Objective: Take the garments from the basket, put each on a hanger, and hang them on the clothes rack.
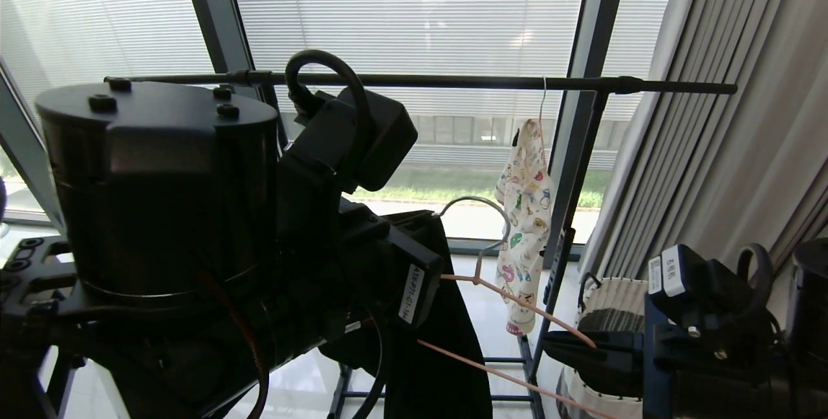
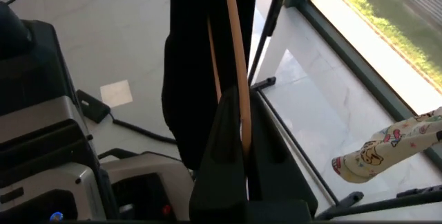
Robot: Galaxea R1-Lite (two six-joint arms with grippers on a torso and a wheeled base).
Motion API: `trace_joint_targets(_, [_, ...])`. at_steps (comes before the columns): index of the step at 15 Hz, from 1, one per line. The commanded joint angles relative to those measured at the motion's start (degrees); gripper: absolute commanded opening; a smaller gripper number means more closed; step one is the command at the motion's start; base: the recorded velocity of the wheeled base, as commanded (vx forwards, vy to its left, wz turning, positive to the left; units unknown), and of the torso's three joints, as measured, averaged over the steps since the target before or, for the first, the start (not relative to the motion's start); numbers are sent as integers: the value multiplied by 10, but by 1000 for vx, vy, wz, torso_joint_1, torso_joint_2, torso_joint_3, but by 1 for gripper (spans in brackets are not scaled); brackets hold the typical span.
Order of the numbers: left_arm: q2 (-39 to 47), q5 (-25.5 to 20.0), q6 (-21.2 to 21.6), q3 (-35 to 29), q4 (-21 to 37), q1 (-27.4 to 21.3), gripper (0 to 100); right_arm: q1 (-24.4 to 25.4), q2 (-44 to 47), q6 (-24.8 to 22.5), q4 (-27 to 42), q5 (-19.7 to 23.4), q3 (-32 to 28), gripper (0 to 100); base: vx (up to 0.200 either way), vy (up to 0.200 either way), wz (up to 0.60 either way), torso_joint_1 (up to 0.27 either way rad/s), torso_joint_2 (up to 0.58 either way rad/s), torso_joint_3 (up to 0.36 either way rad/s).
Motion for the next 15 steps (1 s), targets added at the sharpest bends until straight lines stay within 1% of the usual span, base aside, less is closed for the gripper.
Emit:
trace_joint_targets(1, [1,0,0,-4,0,-7,0,8,50,8,-13,-1,-22,0,0,0,0,0,0,0])
trace_joint_targets(3, [2,1,-1,-2,0,-7,0,11,75,14,-40,-3,-31,0,0,0,0,0,0,0])
trace_joint_targets(5, [5,4,-2,-1,0,-7,0,17,88,18,-44,-3,-44,0,0,0,0,0,0,0])
trace_joint_targets(7, [2,6,-1,0,0,-7,0,17,102,20,-49,-35,-57,0,0,0,0,0,0,0])
trace_joint_targets(8, [2,8,1,0,0,-6,0,17,109,31,-61,-53,-60,0,0,0,0,0,0,0])
trace_joint_targets(9, [2,16,12,-2,0,-5,0,17,116,50,-79,-68,-64,0,0,0,0,0,0,0])
trace_joint_targets(11, [2,31,62,4,-2,7,0,17,117,82,-99,-109,-67,0,0,0,0,0,0,0])
trace_joint_targets(12, [2,31,76,6,-11,14,0,17,117,89,-99,-119,-68,0,0,0,0,0,0,0])
trace_joint_targets(13, [9,31,84,9,-40,24,0,17,115,95,-102,-133,-68,0,0,0,0,0,0,0])
trace_joint_targets(15, [27,31,85,9,-85,31,0,18,115,94,-110,-146,-68,0,0,0,0,0,0,0])
